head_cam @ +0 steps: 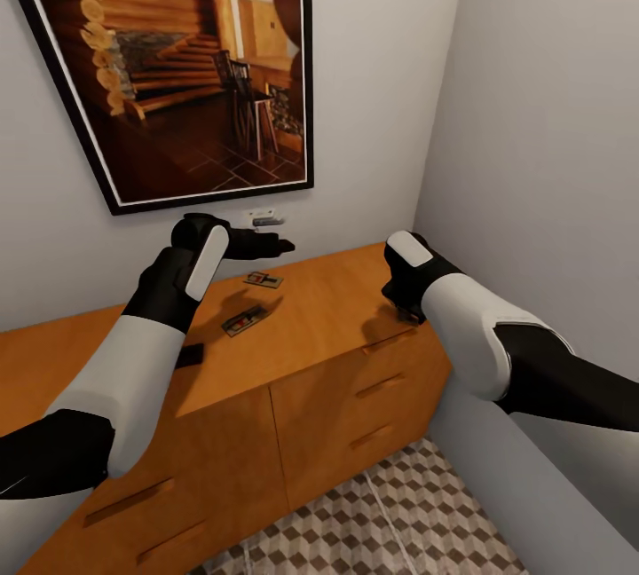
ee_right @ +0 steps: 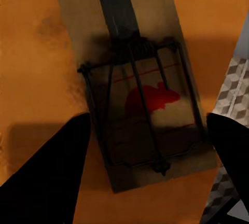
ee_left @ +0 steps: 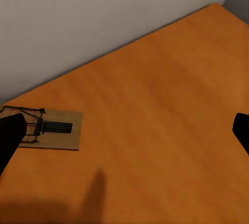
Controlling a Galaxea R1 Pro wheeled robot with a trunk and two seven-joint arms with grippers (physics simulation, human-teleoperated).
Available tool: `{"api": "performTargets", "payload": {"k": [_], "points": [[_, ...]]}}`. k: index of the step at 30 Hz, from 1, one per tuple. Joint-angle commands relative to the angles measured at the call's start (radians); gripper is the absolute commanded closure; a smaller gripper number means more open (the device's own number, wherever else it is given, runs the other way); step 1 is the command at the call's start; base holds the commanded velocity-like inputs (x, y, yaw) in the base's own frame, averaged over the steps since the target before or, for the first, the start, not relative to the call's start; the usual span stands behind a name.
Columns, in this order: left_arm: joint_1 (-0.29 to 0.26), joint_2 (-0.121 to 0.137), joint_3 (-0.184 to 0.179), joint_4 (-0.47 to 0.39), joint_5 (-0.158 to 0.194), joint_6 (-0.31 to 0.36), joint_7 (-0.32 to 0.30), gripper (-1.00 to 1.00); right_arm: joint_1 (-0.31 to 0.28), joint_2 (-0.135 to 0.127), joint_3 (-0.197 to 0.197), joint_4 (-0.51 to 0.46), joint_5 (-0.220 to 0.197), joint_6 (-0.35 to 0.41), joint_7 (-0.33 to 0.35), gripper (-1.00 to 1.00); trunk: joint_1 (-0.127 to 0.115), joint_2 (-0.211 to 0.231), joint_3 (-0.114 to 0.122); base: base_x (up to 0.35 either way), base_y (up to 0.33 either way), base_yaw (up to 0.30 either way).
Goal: Take the four mousetraps from the cabinet in the bathroom and place them on the bathroom floor. Make sure all four end up on the same floor surface, and ensure that at least two of them are either under or directly next to the same bathroom sink.
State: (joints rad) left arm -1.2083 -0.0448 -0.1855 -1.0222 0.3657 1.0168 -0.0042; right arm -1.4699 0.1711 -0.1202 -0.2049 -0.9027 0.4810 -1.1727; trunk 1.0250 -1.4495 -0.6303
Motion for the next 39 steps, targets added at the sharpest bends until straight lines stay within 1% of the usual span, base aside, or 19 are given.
{"api": "performTargets", "payload": {"k": [1,13,16,18,20,22,23,25,26,29,33,39], "points": [[-0.001,0.000,0.000,-0.001,-0.001,0.004,0.000,-1.00,-0.001,0.000,-0.008,-0.002,0.002,0.007,-0.004,1.00,0.000,-0.001,-0.001,0.000,0.000,0.000],[-0.001,-0.004,0.000,-0.003,0.001,0.005,0.000,-1.00,-0.001,-0.003,-0.007,-0.003,0.003,0.007,-0.002,1.00,0.000,-0.001,-0.001,0.000,0.000,0.000],[-0.001,-0.004,0.000,-0.003,0.001,0.004,0.000,-1.00,-0.001,-0.004,-0.005,-0.021,0.004,0.007,-0.005,1.00,0.000,-0.001,-0.001,0.000,0.000,0.000],[-0.001,-0.004,0.000,-0.002,0.000,0.003,0.000,-1.00,-0.001,-0.003,-0.005,-0.073,0.005,0.011,-0.012,1.00,0.000,-0.001,-0.001,0.000,0.000,0.000],[-0.001,-0.004,0.000,-0.002,0.000,0.001,0.000,-1.00,0.003,-0.002,-0.005,-0.145,0.002,0.020,-0.029,1.00,0.000,-0.001,-0.001,0.000,0.000,0.000],[-0.001,-0.004,0.000,-0.003,0.000,0.001,0.000,-1.00,0.016,-0.001,-0.006,-0.208,0.000,0.040,-0.066,1.00,0.000,-0.001,-0.001,0.000,0.000,0.000],[-0.001,-0.004,0.000,-0.003,-0.001,0.001,0.000,-1.00,0.025,-0.001,-0.006,-0.254,0.000,0.067,-0.102,1.00,0.000,-0.001,-0.001,0.000,0.000,0.000],[-0.001,-0.004,0.000,-0.004,-0.001,0.001,0.000,-1.00,0.033,0.000,-0.006,-0.317,-0.002,0.108,-0.146,1.00,0.000,-0.001,-0.001,0.000,0.000,0.000],[-0.001,-0.004,0.000,-0.004,-0.001,0.001,0.000,-1.00,0.035,0.000,-0.006,-0.333,-0.003,0.117,-0.155,1.00,0.000,-0.001,-0.001,0.000,0.000,0.000],[-0.001,-0.004,0.000,-0.005,-0.001,0.002,0.000,-1.00,0.054,0.001,-0.006,-0.426,-0.008,0.155,-0.211,1.00,0.000,-0.001,-0.001,0.000,0.000,0.000],[-0.001,-0.004,0.000,-0.004,0.000,0.002,0.000,-1.00,0.061,0.003,-0.006,-0.488,-0.012,0.167,-0.270,1.00,0.000,-0.001,-0.001,0.000,0.000,0.000],[-0.001,-0.010,0.000,-0.004,0.001,0.002,0.000,-1.00,0.064,0.003,-0.006,-0.509,-0.014,0.170,-0.300,1.00,0.000,-0.001,-0.001,0.000,0.000,0.000]]}}
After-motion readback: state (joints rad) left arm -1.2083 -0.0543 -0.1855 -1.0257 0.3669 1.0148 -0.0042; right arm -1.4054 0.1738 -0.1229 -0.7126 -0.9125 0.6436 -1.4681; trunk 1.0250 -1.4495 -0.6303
